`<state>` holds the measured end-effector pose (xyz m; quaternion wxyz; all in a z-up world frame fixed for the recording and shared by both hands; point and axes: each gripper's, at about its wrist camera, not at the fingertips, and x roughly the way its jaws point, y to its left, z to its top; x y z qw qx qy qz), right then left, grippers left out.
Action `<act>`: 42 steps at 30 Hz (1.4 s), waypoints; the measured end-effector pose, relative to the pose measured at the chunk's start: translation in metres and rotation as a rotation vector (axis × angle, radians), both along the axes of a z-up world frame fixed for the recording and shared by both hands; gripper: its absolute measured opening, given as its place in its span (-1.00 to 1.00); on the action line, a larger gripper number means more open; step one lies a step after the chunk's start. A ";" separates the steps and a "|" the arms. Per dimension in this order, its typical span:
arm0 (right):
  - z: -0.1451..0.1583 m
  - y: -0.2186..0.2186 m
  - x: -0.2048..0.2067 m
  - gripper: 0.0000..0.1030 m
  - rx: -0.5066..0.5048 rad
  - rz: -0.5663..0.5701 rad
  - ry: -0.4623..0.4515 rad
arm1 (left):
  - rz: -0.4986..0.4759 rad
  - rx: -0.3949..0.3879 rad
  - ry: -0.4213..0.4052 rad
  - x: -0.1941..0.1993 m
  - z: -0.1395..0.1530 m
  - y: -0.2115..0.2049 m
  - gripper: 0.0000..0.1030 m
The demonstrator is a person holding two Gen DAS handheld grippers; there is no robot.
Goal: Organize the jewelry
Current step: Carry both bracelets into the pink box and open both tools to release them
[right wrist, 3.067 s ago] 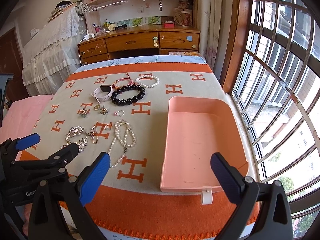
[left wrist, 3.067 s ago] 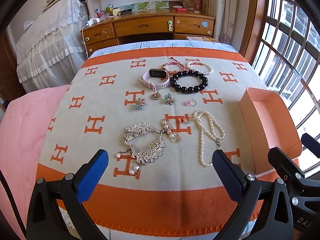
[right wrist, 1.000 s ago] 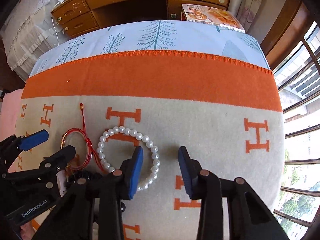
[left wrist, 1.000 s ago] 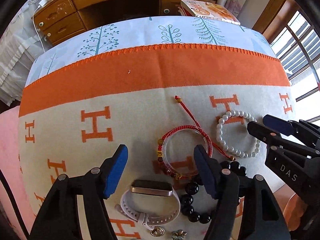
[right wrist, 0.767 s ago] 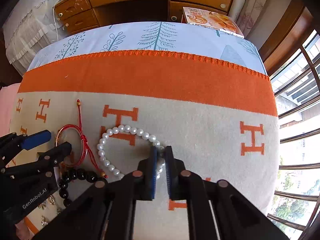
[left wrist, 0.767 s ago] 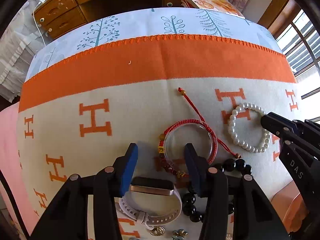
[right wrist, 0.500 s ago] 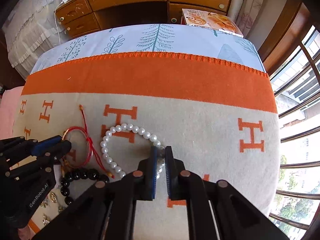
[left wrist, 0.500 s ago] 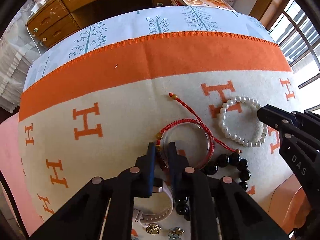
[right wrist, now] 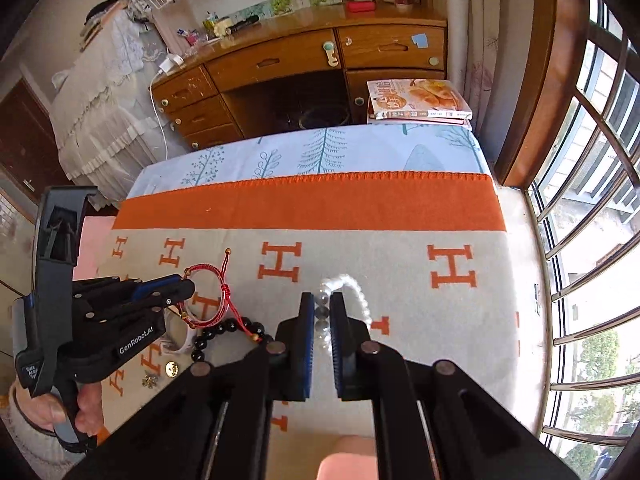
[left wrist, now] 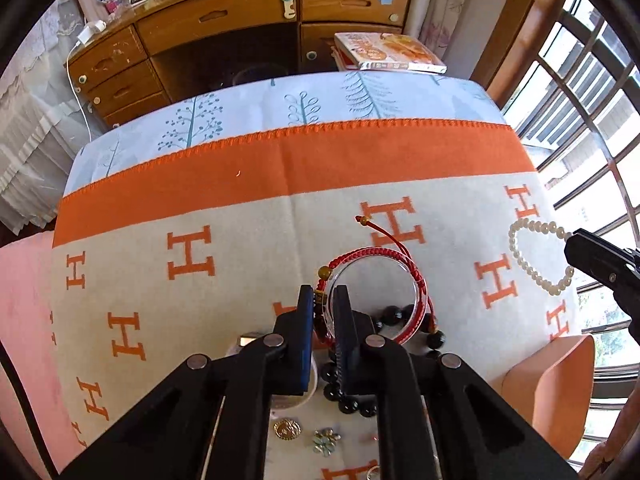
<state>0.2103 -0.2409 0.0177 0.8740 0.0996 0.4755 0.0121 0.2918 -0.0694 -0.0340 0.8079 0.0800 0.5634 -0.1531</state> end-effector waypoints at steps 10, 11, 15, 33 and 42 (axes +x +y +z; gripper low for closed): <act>0.039 -0.020 -0.118 -0.86 0.009 0.000 -0.121 | -0.200 -0.109 -0.089 -0.089 0.060 -0.052 -0.86; 0.036 -0.019 -0.127 -0.85 0.006 0.009 -0.115 | -0.224 -0.120 -0.092 -0.098 0.063 -0.059 -0.86; 0.009 -0.018 -0.152 -0.85 0.023 0.030 -0.055 | -0.317 -0.156 -0.086 -0.131 0.062 -0.089 -0.86; -0.073 -0.065 -0.170 -0.83 0.051 -0.186 0.070 | -0.391 -0.142 0.039 -0.161 0.000 -0.131 -0.85; -0.053 -0.045 -0.210 -0.80 0.012 -0.201 -0.021 | -0.397 -0.123 0.026 -0.166 -0.019 -0.141 -0.32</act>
